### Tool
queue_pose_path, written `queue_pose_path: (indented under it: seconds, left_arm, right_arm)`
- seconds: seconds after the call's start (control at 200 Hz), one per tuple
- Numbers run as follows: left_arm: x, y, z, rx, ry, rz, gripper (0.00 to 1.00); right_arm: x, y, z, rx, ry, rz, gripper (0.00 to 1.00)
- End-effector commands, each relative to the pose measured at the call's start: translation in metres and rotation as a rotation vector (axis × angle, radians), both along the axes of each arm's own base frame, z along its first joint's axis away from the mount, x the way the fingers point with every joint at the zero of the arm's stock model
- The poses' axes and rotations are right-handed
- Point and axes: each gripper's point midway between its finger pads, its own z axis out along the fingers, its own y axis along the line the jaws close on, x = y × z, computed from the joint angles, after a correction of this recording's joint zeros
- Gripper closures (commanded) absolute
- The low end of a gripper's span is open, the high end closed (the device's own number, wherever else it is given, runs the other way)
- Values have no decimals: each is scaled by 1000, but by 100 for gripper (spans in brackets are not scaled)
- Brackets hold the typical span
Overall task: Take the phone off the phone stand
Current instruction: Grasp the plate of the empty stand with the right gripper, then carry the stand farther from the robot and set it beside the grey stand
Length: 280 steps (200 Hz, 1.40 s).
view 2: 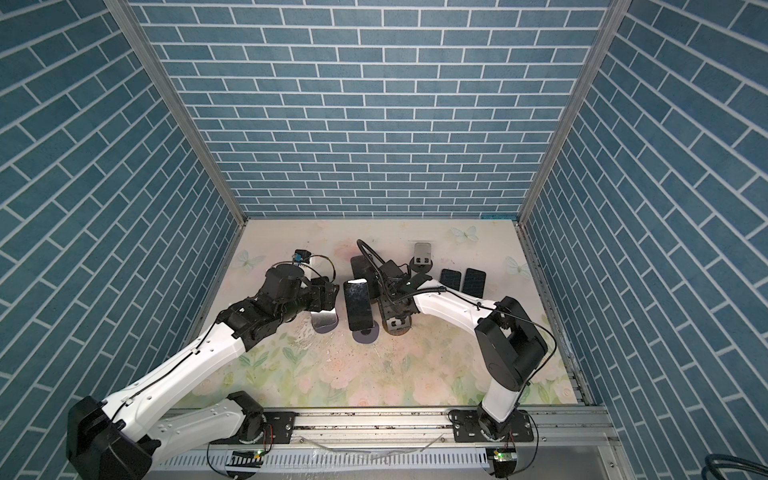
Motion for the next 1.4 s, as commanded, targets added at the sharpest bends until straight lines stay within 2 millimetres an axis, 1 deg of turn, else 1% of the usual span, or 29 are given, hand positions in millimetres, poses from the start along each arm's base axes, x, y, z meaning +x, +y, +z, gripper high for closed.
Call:
queue_pose_path:
  seconds: [0.0, 0.155, 0.305, 0.5, 0.65, 0.77, 0.96, 1.115, 1.2, 1.225, 1.23, 1.245, 1.395]
  left_arm:
    - [0, -1, -6, 11, 4, -5, 0]
    - [0, 1, -7, 18, 4, 0, 0]
    - [-1, 2, -9, 23, 2, 4, 0]
    - [0, 4, -13, 38, 9, 9, 0]
    - [-1, 5, -11, 58, 13, 6, 0]
    - [-2, 11, -11, 75, 13, 21, 0]
    - [-5, 12, -13, 68, 20, 27, 0]
    - [-6, 13, -13, 75, 26, 27, 0]
    - [-7, 14, -13, 77, 27, 28, 0]
    - [-7, 14, -13, 77, 26, 28, 0]
    - [-7, 14, -13, 77, 26, 28, 0]
    - [-7, 14, -13, 77, 27, 27, 0]
    - [-8, 15, -14, 77, 29, 29, 0]
  right_arm:
    - [10, -26, 11, -120, -42, -46, 49]
    - [24, -33, 24, -118, -59, -67, 49]
    - [46, -39, 34, -79, -79, -101, 49]
    - [82, -33, 44, -24, -104, -108, 49]
    - [108, -22, 46, -7, -111, -81, 48]
    - [128, -12, 43, 13, -107, -76, 48]
    - [159, 3, 41, 38, -132, -75, 48]
    - [178, 13, 36, 55, -132, -73, 46]
    - [185, 16, 31, 56, -128, -73, 46]
    - [187, 16, 35, 60, -134, -75, 45]
    - [187, 17, 28, 53, -123, -75, 45]
    - [188, 17, 21, 46, -112, -75, 45]
    - [196, 16, 8, 16, -102, -85, 44]
